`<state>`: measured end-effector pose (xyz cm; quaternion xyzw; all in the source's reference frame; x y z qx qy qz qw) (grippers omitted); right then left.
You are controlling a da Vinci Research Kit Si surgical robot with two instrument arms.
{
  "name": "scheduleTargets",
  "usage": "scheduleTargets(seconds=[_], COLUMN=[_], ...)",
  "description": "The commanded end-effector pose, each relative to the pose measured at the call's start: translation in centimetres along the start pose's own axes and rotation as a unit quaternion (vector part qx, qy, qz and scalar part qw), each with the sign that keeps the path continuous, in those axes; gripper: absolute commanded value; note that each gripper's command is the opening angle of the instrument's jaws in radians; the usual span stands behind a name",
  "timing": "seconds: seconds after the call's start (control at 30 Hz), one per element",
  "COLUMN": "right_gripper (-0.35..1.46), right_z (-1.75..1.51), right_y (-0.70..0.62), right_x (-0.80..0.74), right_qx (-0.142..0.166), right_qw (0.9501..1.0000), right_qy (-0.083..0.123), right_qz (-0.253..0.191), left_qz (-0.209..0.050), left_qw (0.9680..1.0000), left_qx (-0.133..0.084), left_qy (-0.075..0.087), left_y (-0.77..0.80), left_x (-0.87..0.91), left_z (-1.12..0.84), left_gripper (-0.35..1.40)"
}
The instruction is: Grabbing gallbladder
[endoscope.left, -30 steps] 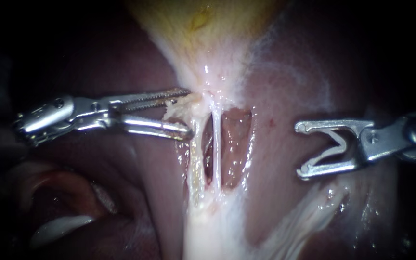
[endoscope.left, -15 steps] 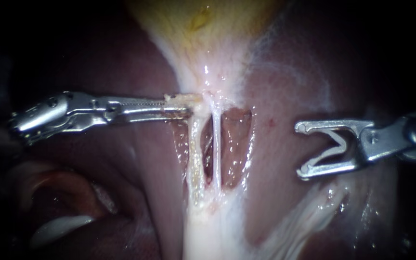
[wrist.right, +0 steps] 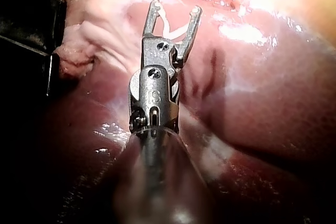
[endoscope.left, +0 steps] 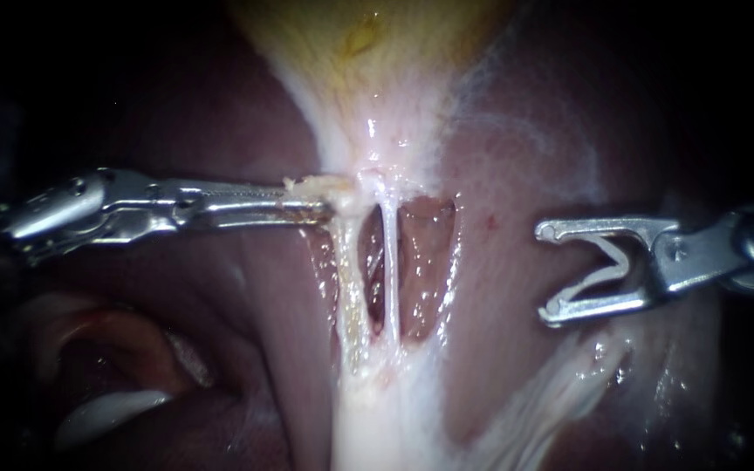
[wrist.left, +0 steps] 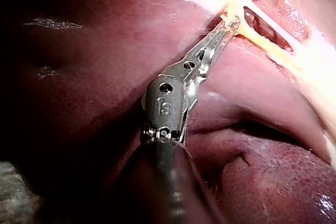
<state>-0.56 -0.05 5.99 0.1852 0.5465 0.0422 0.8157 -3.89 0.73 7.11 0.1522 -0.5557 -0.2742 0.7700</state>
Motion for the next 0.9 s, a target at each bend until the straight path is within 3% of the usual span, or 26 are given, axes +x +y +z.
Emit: scheduleTargets(seconds=[0.03, 0.33, 0.9], right_gripper=[0.42, 0.42, 0.42], right_z=[0.0, 0.0, -0.01], right_y=[0.0, 0.0, 0.01], right_x=[0.0, 0.0, -0.01], right_qx=[0.0, 0.0, 0.0], right_qw=[1.0, 1.0, 1.0], right_qy=[0.0, 0.0, 0.0], right_qz=[0.0, 0.0, 0.0], left_qz=[-0.001, -0.01, -0.01], left_qw=[1.0, 0.9999, 0.9999], left_qx=[0.004, -0.007, -0.007], left_qy=[0.0, -0.008, -0.008], left_y=[0.01, 0.06, 0.06], left_x=[-0.06, -0.3, -0.29], left_z=[-0.06, -0.43, -0.44], left_gripper=[-0.35, -0.35, -0.35])
